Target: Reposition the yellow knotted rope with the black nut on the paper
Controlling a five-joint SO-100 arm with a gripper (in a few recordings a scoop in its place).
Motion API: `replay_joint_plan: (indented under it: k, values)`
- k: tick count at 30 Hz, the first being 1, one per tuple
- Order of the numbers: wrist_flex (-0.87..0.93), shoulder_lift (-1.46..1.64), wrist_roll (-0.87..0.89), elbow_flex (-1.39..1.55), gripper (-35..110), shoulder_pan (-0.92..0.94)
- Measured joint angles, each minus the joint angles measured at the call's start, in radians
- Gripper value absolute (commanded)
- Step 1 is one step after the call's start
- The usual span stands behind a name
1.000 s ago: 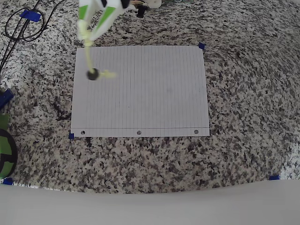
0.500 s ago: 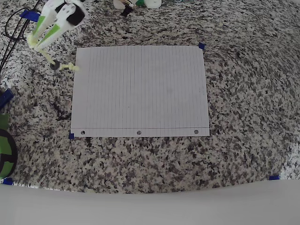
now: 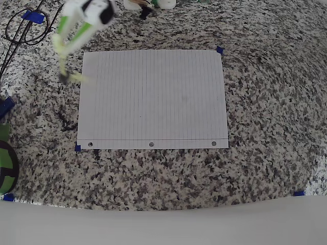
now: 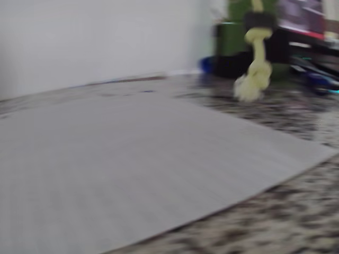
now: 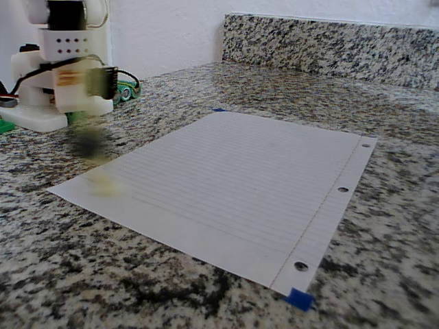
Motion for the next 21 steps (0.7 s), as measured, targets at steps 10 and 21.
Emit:
replay_joint_plan:
  k: [10,21]
  values:
    - [0.035,0.256,0.000,0.210,0,-0.209]
    - [-0.040,0.284,0.382,0.210,0,-0.201]
